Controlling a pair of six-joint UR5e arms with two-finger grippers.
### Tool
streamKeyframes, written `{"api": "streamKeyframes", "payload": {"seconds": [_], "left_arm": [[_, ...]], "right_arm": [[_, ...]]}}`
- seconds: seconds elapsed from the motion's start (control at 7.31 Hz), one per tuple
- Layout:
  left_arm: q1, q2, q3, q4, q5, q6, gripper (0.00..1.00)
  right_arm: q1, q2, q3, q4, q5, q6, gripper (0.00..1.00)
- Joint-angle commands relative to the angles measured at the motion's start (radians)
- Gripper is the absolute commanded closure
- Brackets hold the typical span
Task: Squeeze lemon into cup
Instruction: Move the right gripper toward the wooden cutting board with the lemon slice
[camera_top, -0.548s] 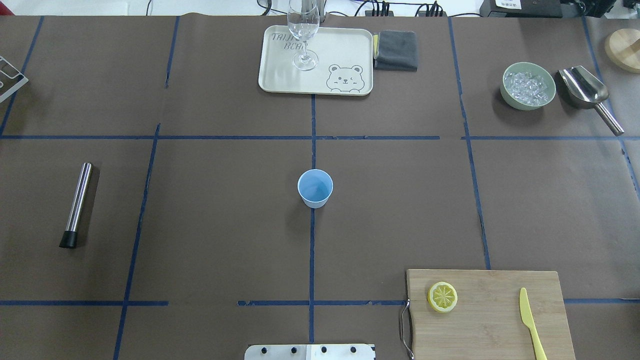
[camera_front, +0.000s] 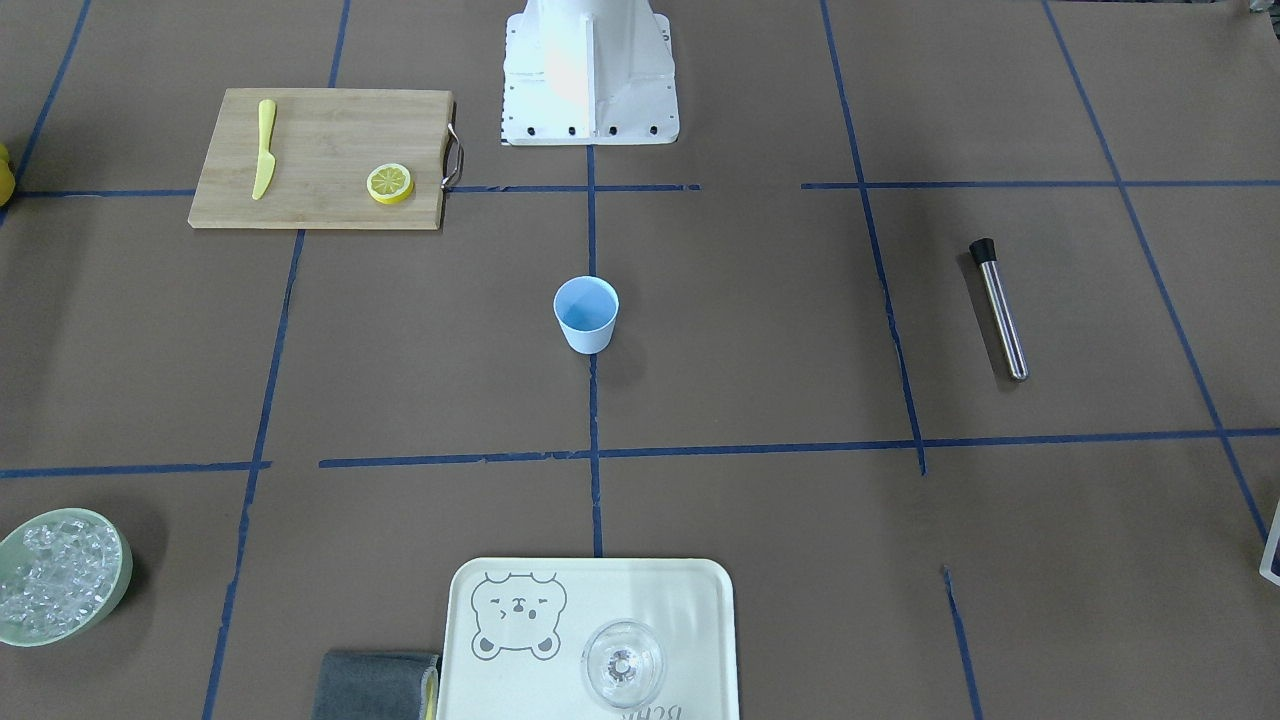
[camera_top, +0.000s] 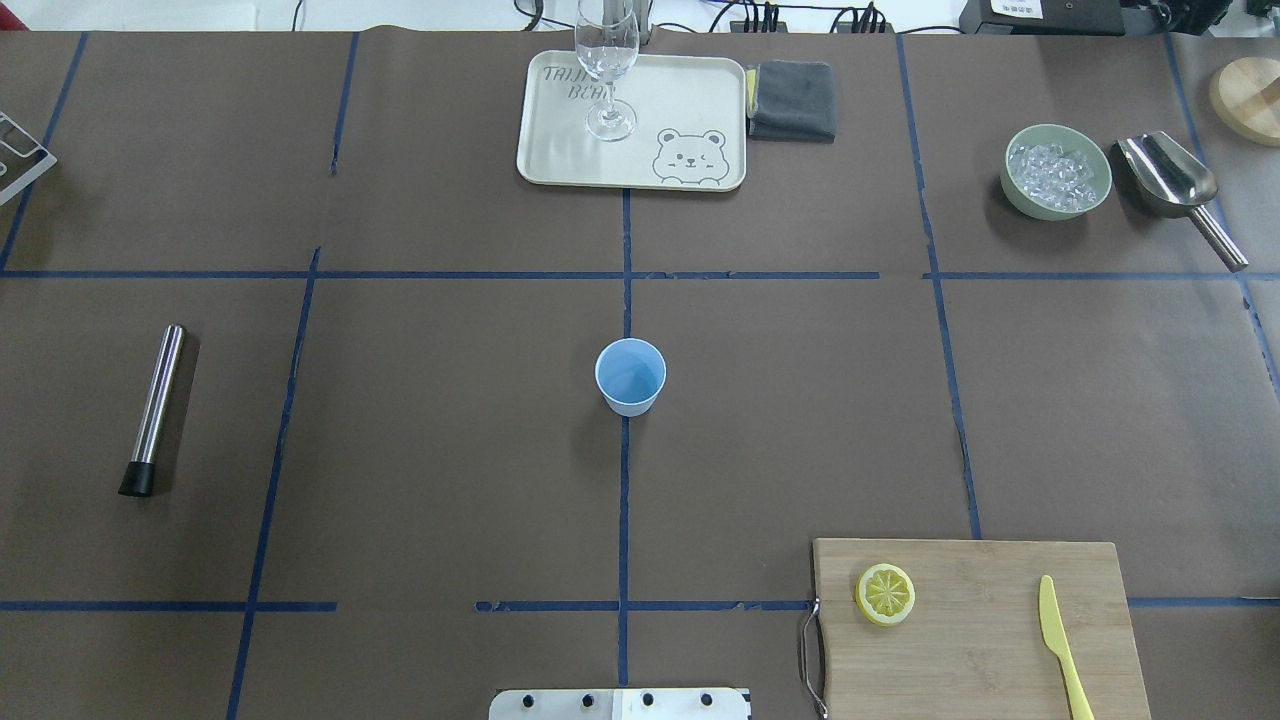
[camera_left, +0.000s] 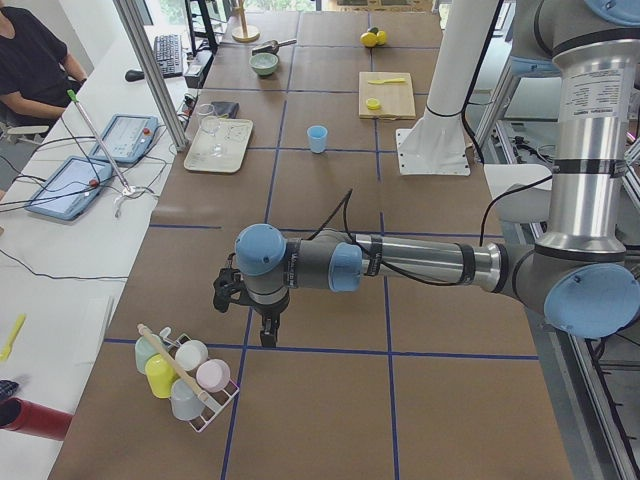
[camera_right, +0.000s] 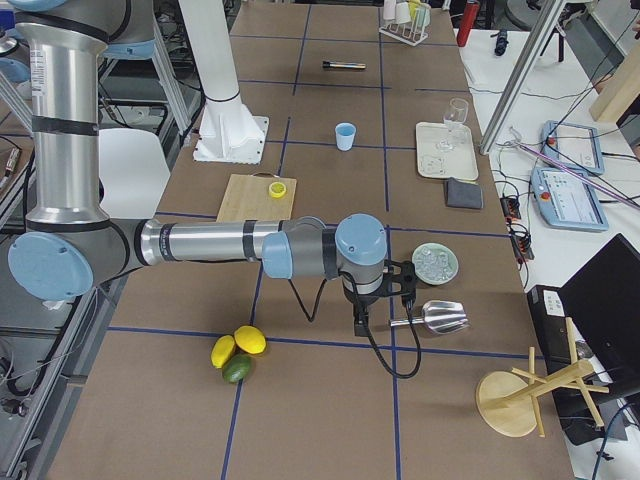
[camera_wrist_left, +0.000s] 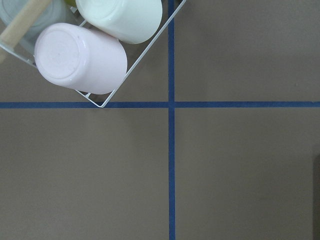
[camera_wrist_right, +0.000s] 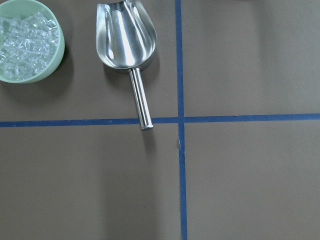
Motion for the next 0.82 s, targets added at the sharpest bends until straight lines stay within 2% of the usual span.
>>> {"api": "streamKeyframes", "payload": {"seconds": [0.0,0.14,0.27,0.41,0.68], "left_arm": [[0.003,-0.014,-0.015,-0.073,-0.002,-0.005,0.00],[0.009,-0.014,-0.004,-0.148,-0.002,-0.010,0.00],[0.010,-0.014,-0.001,-0.184,-0.002,-0.034,0.00],[0.010,-0.014,-0.010,-0.204,-0.002,-0.037,0.00],[0.064,-0.013,-0.008,-0.264,0.000,-0.039,0.00]], "right_arm": [[-0.138,0.030,-0.035,0.004,0.057,0.008,0.00],[-0.197,0.037,0.001,0.006,0.059,0.024,0.00],[-0.257,0.046,0.070,0.007,0.051,0.169,0.00],[-0.346,0.057,0.180,0.020,-0.046,0.329,0.00],[-0.592,0.060,0.384,0.055,-0.203,0.793,0.00]]}}
